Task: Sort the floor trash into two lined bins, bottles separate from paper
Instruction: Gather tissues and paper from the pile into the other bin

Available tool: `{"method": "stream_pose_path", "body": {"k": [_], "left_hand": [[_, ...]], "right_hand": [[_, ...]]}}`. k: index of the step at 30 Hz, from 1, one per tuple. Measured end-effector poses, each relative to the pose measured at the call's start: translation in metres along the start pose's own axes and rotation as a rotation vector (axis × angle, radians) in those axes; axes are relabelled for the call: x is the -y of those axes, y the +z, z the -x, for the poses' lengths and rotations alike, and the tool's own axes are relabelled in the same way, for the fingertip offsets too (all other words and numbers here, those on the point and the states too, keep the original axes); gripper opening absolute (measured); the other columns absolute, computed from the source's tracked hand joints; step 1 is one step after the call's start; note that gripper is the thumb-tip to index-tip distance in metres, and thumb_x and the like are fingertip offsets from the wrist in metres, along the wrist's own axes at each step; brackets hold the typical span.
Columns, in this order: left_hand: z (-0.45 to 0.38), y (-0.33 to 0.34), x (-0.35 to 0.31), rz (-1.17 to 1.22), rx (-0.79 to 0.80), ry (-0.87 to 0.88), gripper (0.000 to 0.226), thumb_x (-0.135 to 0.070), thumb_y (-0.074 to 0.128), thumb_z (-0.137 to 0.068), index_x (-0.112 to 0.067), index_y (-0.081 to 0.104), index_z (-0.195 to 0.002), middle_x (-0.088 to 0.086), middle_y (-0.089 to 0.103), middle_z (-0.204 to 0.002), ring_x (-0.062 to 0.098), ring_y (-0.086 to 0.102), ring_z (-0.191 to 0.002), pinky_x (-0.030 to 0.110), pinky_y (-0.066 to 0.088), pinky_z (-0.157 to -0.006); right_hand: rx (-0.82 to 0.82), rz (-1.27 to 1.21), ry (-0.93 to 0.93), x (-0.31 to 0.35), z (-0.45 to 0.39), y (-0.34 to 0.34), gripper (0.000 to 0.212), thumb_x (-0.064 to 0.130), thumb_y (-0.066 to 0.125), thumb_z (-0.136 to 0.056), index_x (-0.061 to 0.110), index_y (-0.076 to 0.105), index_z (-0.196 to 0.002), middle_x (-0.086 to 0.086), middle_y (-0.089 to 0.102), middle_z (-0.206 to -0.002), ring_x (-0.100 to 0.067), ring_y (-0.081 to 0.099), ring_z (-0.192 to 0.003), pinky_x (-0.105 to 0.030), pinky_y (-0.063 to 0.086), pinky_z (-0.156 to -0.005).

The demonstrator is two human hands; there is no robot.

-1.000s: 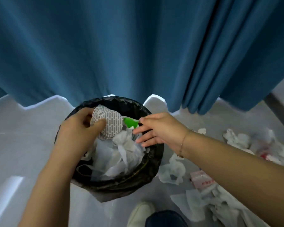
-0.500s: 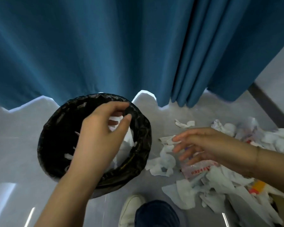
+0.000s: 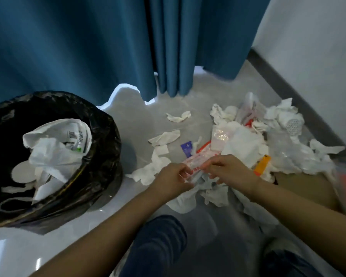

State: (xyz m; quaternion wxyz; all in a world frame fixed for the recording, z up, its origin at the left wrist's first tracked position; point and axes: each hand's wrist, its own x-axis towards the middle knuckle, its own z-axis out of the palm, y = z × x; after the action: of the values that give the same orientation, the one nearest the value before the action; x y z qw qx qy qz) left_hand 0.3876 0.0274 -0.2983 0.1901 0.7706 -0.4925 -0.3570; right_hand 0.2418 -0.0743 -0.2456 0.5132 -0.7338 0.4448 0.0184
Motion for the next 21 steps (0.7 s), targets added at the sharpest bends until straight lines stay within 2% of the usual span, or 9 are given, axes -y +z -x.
{"method": "stream_pose_path", "body": {"k": [3,6,8,10,12,14,16,18,21], "left_hand": [[0.004,0.03,0.022,-0.196,0.057,0.093,0.059,-0.041,0.074,-0.075,-0.03,0.049,-0.127,0.0,0.042,-0.128,0.012,0.042,-0.111,0.013,0.031,-0.087],[0.009,0.043,0.04,-0.409,0.186,0.166,0.067,-0.043,0.07,-0.078,-0.035,0.039,-0.136,-0.003,0.026,-0.142,0.019,0.029,-0.126,0.029,0.032,-0.104],[0.011,0.047,0.044,-0.417,0.209,0.243,0.053,-0.034,0.065,-0.085,-0.025,0.047,-0.134,0.0,0.035,-0.137,0.023,0.034,-0.126,0.022,0.031,-0.099],[0.01,0.046,0.045,-0.378,0.214,0.299,0.033,-0.021,0.059,-0.091,-0.01,0.057,-0.122,0.002,0.049,-0.118,0.028,0.048,-0.115,0.015,0.035,-0.087],[0.01,0.045,0.045,-0.409,0.175,0.362,0.021,-0.021,0.057,-0.092,-0.012,0.064,-0.11,0.001,0.055,-0.11,0.022,0.054,-0.104,0.019,0.04,-0.086],[0.008,0.041,0.04,-0.274,0.096,0.321,0.016,-0.024,0.06,-0.091,-0.015,0.067,-0.102,0.002,0.061,-0.103,0.018,0.058,-0.093,0.027,0.046,-0.083],[0.005,0.038,0.03,-0.163,-0.002,0.284,0.02,-0.029,0.062,-0.089,-0.014,0.067,-0.1,0.0,0.064,-0.097,0.013,0.057,-0.083,0.017,0.045,-0.074],[0.0,0.035,0.019,-0.092,-0.046,0.218,0.022,-0.033,0.059,-0.09,-0.015,0.065,-0.1,-0.004,0.061,-0.093,0.007,0.051,-0.078,0.005,0.035,-0.066],[-0.002,0.032,0.009,-0.035,-0.064,0.17,0.017,-0.036,0.052,-0.093,-0.02,0.06,-0.091,-0.005,0.058,-0.089,0.007,0.052,-0.074,0.009,0.037,-0.065]], "right_hand": [[-0.025,0.365,-0.064,-0.048,-0.001,0.02,0.022,0.02,0.05,-0.095,0.019,0.063,-0.113,0.003,0.057,-0.118,-0.013,0.052,-0.105,-0.022,0.04,-0.095],[-0.092,0.614,-0.106,-0.084,0.005,0.025,0.032,0.03,0.051,-0.093,0.031,0.055,-0.125,0.004,0.04,-0.141,-0.016,0.039,-0.126,-0.029,0.032,-0.107],[-0.08,0.635,-0.108,-0.096,0.014,0.02,0.036,0.026,0.054,-0.09,0.032,0.055,-0.126,0.005,0.033,-0.147,-0.018,0.033,-0.132,-0.029,0.03,-0.108],[-0.049,0.64,-0.137,-0.106,0.019,0.017,0.035,0.023,0.053,-0.09,0.031,0.057,-0.124,0.003,0.033,-0.148,-0.018,0.032,-0.132,-0.028,0.03,-0.108],[-0.042,0.632,-0.157,-0.111,0.022,0.017,0.034,0.022,0.051,-0.091,0.029,0.059,-0.123,0.001,0.036,-0.146,-0.018,0.034,-0.131,-0.028,0.03,-0.106],[-0.085,0.587,-0.172,-0.113,0.023,0.019,0.032,0.02,0.051,-0.091,0.027,0.06,-0.12,0.002,0.04,-0.143,-0.017,0.037,-0.129,-0.025,0.031,-0.104],[-0.166,0.499,-0.179,-0.111,0.024,0.021,0.03,0.016,0.052,-0.091,0.023,0.063,-0.117,0.001,0.045,-0.14,-0.016,0.04,-0.126,-0.023,0.033,-0.102],[-0.246,0.416,-0.188,-0.111,0.026,0.019,0.027,0.011,0.053,-0.09,0.018,0.065,-0.114,-0.001,0.05,-0.135,-0.017,0.044,-0.122,-0.022,0.034,-0.099],[-0.301,0.357,-0.21,-0.114,0.028,0.018,0.024,0.007,0.055,-0.089,0.012,0.067,-0.108,-0.005,0.056,-0.125,-0.021,0.049,-0.115,-0.022,0.035,-0.094]]}}
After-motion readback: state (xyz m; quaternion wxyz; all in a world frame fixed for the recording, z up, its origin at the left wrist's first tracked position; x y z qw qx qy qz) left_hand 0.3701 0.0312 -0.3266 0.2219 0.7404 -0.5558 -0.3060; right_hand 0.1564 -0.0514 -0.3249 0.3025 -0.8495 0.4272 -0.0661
